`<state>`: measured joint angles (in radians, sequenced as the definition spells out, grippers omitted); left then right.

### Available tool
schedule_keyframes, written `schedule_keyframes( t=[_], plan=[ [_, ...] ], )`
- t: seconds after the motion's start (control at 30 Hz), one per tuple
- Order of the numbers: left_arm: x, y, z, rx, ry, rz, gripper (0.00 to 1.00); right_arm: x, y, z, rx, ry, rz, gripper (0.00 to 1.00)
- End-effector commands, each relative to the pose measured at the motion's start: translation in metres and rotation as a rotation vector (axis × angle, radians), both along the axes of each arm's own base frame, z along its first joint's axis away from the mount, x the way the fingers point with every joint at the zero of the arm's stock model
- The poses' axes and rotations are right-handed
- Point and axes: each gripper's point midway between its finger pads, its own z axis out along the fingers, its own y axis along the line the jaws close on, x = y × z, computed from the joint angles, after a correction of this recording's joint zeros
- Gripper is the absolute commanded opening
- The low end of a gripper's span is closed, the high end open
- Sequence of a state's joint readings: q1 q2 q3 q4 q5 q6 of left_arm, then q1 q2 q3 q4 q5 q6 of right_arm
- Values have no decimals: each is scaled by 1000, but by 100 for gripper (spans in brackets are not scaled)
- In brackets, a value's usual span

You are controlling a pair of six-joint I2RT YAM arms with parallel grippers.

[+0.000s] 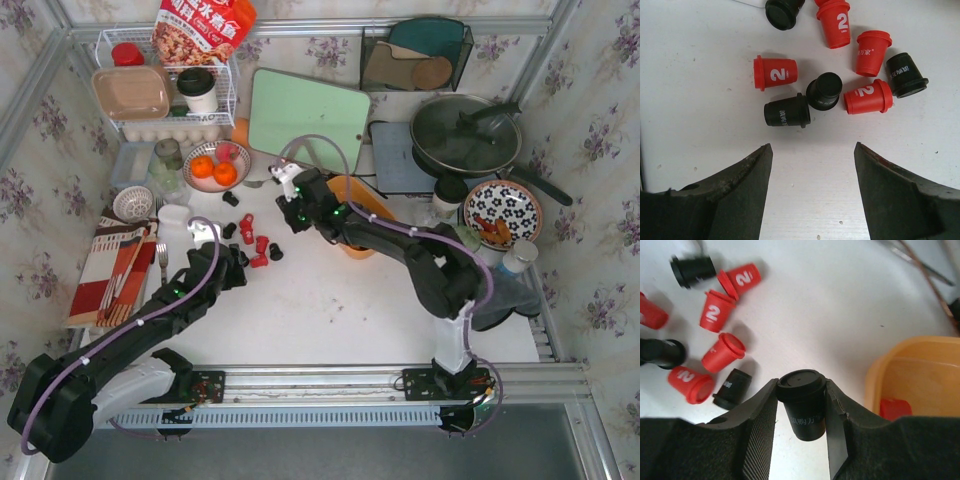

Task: Mix the coffee capsules in the storage basket

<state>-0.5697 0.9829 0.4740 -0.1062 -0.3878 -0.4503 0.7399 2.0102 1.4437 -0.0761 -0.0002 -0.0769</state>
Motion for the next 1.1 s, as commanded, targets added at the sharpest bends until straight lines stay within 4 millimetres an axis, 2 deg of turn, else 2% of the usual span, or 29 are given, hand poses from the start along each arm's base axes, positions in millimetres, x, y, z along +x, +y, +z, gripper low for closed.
schedule_keyframes(
  t=[0.0,0.1,0.17,0.27,0.33,0.4,0.47,0.57,0.67,0.83,1.07],
  plan=[
    [2,2,1,4,-6,19,69,7,-13,52,129,-116,-126,28],
    [3,3,0,7,-4,23,69,7,-42,70,142,-176,-236,29],
    [3,4,0,10,-3,26,69,10,-70,77,138,-219,-338,29],
    [3,4,-2,15,1,29,69,9,-110,65,139,-216,-461,29],
    [3,5,-3,19,4,31,69,7,-130,52,144,-191,-520,30],
    [4,5,-4,21,6,34,69,4,-142,38,149,-153,-548,32],
    [3,5,-6,23,9,36,69,1,-148,22,154,-105,-555,36],
    [4,7,-7,30,6,44,69,-3,-153,0,147,-30,-576,52],
    [3,11,-9,41,7,53,69,-6,-155,-10,137,6,-579,67],
    [3,15,-9,43,9,68,71,-13,-153,1,152,8,-543,76],
    [5,19,-5,46,7,80,71,-34,-165,33,200,-85,-487,77]
  ],
)
